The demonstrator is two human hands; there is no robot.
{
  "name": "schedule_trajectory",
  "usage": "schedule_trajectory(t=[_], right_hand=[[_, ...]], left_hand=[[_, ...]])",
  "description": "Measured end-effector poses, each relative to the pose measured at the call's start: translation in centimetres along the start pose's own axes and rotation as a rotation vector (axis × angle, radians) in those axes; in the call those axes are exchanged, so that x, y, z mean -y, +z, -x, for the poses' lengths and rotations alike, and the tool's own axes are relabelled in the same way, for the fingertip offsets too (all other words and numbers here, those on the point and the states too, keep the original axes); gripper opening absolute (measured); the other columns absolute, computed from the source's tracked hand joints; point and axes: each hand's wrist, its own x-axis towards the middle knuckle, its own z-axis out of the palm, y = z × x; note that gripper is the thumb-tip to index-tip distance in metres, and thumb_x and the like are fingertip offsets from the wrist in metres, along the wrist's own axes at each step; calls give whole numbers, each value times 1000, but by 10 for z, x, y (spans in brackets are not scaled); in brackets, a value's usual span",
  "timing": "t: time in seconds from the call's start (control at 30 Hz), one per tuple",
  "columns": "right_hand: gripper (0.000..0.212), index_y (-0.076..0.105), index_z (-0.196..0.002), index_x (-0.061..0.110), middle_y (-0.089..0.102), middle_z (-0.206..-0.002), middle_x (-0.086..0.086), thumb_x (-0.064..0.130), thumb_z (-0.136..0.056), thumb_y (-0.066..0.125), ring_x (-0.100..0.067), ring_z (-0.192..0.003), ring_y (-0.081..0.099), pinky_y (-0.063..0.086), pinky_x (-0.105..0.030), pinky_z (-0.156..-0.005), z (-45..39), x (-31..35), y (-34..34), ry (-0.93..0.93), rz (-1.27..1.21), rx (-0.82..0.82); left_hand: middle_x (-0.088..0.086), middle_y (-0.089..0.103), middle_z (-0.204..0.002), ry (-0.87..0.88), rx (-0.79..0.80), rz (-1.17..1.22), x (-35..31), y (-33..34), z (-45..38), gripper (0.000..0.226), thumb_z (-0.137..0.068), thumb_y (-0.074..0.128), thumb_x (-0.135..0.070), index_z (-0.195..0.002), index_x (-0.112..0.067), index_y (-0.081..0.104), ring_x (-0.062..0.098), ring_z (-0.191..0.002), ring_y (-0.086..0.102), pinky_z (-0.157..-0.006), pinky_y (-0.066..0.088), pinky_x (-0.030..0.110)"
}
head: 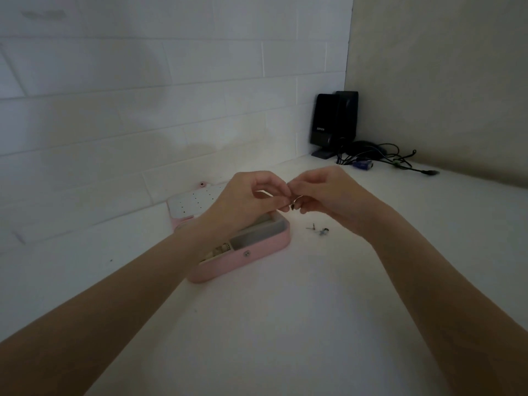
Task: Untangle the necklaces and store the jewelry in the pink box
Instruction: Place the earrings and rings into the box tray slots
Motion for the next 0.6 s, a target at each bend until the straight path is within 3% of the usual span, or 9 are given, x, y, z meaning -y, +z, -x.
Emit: schedule_trajectory(t=[0.1, 0.27, 0.33, 0.47, 0.6], right_hand=[[11, 65, -90, -2, 66, -71, -10, -2, -89, 54, -10, -62, 63, 52, -15, -60, 1, 1, 3, 20, -158, 86], [14, 65, -90, -1, 68, -69, -5, -9, -84, 55, -9, -65, 66, 51, -14, -63, 3, 6, 15, -48, -265, 144], [13, 66, -88, -1, 68, -67, -4, -9, -83, 58, -9, -63, 65, 51, -14, -63, 2, 9, 24, -86, -238, 134], [9, 68, -85, -1, 66, -68, -8, -7, -80, 63, -11, -61, 63, 54, -17, -64, -8, 17, 43, -134, -133, 87], [5, 68, -85, -1, 67, -67, -10, -3, -81, 66, -12, -59, 63, 56, -20, -66, -24, 24, 68, -124, 41, 125]], left_hand=[[-5, 69, -71, -11, -44, 101, -2, -6, 7, 12, -81, 66, 0, -82, -12, 64, 4, -62, 65, -60, 49, 12], [-2, 71, -75, -144, -40, 462, -1, -22, 20, 12, -85, 58, -1, -88, -11, 64, 8, -71, 68, -66, 54, 16], [0, 71, -76, -163, -43, 501, 0, -28, 23, 13, -86, 57, 0, -88, -10, 64, 10, -74, 69, -68, 56, 18], [-2, 70, -72, -134, -131, 412, 5, -45, 28, 13, -85, 58, 2, -85, -10, 64, 10, -71, 68, -62, 53, 17], [-9, 68, -64, -40, -189, 52, 11, -69, 37, 17, -81, 65, 3, -82, -14, 61, 4, -64, 65, -61, 48, 13]])
